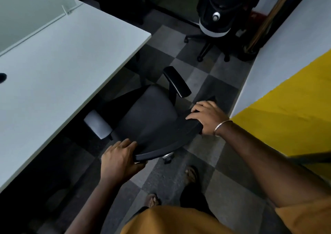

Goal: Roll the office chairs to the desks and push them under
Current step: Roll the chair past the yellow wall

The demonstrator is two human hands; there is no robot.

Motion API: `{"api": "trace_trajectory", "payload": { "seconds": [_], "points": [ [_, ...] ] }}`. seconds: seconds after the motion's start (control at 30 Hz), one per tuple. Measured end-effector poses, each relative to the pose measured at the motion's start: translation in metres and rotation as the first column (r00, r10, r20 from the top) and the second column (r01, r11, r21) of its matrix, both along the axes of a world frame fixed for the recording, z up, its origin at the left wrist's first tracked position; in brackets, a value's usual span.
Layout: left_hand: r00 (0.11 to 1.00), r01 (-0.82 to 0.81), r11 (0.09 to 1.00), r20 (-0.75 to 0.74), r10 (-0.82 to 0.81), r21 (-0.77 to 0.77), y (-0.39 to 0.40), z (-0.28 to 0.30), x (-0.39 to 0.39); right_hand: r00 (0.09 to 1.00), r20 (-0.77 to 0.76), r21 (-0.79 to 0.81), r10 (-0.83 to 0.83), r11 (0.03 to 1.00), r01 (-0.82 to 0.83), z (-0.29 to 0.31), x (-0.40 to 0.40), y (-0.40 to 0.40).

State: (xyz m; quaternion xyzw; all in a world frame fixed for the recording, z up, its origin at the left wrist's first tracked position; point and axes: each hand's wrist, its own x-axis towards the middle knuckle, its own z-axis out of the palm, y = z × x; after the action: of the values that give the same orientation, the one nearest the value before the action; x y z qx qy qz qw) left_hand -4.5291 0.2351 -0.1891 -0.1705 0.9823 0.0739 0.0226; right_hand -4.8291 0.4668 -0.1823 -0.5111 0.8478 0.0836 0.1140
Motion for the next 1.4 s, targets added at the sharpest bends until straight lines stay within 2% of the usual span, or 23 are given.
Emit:
{"api": "trace_trajectory", "payload": {
  "seconds": [0.2, 0.3, 0.4, 0.57, 0.8, 1.0, 1.4],
  "points": [
    [0.983, -0.181, 0.983, -0.022, 0.181, -0.02, -0.003, -0.002, -0.046, 0.994, 0.009, -0.102, 0.111, 0.989, -0.11, -0.002, -0.076, -0.053],
    [0.967, -0.256, 0.966, -0.007, 0.256, -0.041, -0.007, 0.001, -0.069, 0.998, -0.021, -0.212, 0.056, 0.975, -0.06, -0.007, -0.093, -0.076],
    [0.943, -0.333, 0.941, -0.004, 0.333, -0.056, -0.014, 0.005, -0.089, 0.995, 0.068, -0.345, 0.073, 0.938, -0.045, -0.012, -0.1, -0.094],
    [0.917, -0.4, 0.915, -0.024, 0.399, -0.06, -0.026, 0.008, -0.112, 0.951, 0.181, -0.397, 0.25, 0.903, -0.162, -0.018, -0.117, -0.117],
    [0.898, -0.439, 0.894, -0.011, 0.44, -0.09, -0.059, 0.007, -0.138, 0.934, 0.231, -0.438, 0.273, 0.886, -0.151, -0.015, -0.15, -0.17],
    [0.893, -0.45, 0.888, -0.026, 0.45, -0.09, -0.095, 0.007, -0.157, 0.937, 0.194, -0.441, 0.29, 0.879, -0.181, -0.014, -0.175, -0.222],
    [0.869, -0.494, 0.867, -0.075, 0.489, -0.061, -0.225, 0.002, -0.151, 0.936, 0.234, -0.375, 0.262, 0.913, -0.162, -0.004, -0.168, -0.362]
  ]
}}
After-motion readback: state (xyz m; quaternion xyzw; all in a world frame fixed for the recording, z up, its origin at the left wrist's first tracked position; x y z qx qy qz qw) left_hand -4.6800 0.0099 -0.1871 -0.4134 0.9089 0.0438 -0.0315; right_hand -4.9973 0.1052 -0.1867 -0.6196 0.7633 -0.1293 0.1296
